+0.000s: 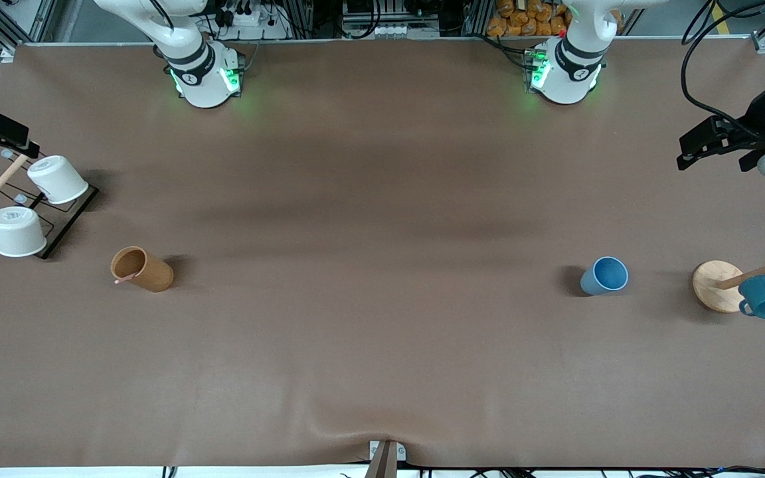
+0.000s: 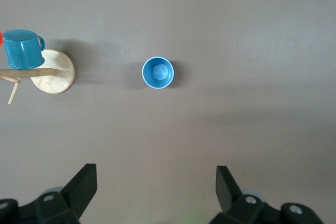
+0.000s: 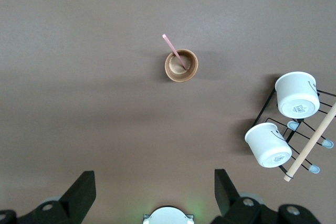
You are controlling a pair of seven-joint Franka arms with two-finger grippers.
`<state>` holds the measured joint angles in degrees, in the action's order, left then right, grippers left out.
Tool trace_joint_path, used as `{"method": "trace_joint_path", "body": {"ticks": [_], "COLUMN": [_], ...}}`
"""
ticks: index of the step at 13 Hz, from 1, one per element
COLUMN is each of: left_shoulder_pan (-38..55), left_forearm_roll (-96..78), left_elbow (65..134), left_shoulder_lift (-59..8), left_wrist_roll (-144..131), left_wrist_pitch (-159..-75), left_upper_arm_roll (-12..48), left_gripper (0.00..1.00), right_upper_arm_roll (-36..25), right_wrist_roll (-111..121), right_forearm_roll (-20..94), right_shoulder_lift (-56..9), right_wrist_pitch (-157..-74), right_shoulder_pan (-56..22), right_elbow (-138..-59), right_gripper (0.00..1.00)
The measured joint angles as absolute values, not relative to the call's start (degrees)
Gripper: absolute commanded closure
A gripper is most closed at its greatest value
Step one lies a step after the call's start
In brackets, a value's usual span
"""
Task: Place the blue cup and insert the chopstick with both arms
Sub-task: 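Reach the left gripper down to the blue cup while the right gripper reaches the chopstick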
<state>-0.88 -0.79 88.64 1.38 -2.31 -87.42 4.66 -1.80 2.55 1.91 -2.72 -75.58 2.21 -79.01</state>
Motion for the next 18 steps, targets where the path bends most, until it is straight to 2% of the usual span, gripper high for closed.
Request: {"method": "trace_joint_path", "body": {"ticks": [6,9,11,15,18], "left_shoulder_pan": [-1.48,-1.59,-1.87,-3.04,-4.00], "left_forearm_roll": [-0.79,-0.79,-0.79,-0.68,-0.30], "left_elbow": [87.60,88.40,91.29,103.62,109.25], "left_shoulder_lift": [1.15,-1.68,-4.60,-7.71,-9.96], "left_wrist_roll": [-2.30,-2.30,-2.30,-2.27,-2.19], "left_wrist_pitch": [-85.95,-86.34,-92.21,-111.60,-120.13], "left_upper_arm_roll": [4.25,4.13,4.08,4.04,4.00], "left_gripper": [0.00,0.00,0.00,0.00,0.00], "right_upper_arm_roll": [-1.84,-2.12,-2.20,-2.24,-1.97], "right_wrist_roll": [2.55,2.55,2.55,2.55,2.57], "right_forearm_roll": [1.91,1.85,1.84,1.83,1.85], "right_shoulder_lift": [-2.72,-2.72,-2.73,-2.88,-5.51], "right_wrist_pitch": [-75.58,-75.58,-75.60,-76.57,-78.76], "right_shoulder_pan": [2.21,2.39,2.72,4.04,4.22], "right_elbow": [-79.01,-78.99,-78.99,-78.99,-79.33], "right_gripper": [0.00,0.00,0.00,0.00,0.00]}}
